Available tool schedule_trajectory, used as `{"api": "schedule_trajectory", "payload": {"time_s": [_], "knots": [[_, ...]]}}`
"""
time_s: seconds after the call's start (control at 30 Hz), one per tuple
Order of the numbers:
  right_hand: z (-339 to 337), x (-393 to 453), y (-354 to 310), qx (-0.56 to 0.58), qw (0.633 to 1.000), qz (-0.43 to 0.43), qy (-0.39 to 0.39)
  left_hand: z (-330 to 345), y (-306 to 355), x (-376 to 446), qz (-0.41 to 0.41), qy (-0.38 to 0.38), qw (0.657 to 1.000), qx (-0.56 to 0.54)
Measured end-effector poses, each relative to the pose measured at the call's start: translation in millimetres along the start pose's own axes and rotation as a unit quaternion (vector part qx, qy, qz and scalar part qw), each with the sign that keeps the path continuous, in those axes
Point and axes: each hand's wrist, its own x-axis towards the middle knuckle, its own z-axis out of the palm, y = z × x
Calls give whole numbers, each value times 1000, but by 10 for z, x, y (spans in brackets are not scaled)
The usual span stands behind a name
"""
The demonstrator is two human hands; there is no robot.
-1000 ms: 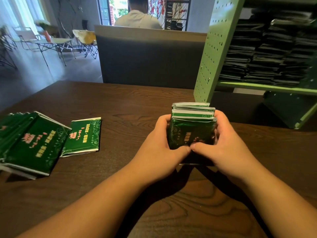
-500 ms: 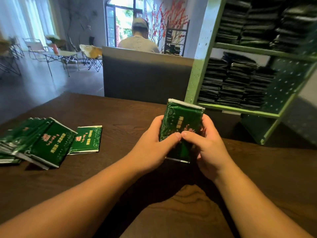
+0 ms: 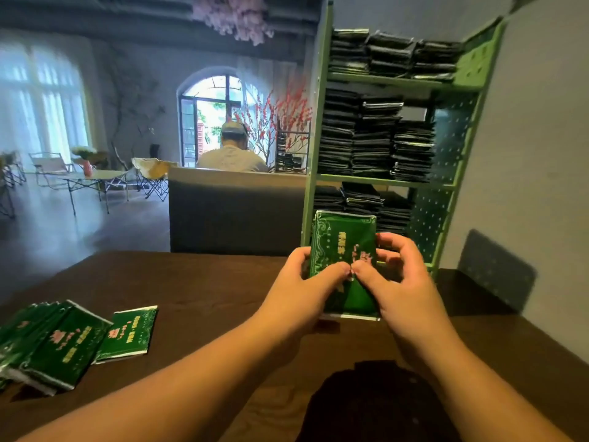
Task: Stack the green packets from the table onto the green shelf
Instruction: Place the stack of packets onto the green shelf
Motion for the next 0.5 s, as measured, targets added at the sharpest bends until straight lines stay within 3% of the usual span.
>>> {"api": "schedule_trajectory", "payload": {"time_s": [0.33, 0.5], "knots": [[-449, 96, -349, -162, 980, -104, 38, 580, 549, 184, -43, 11, 999, -21], [-550, 131, -486, -230, 951, -205, -2, 745, 840, 375, -47, 10, 999, -25]]}}
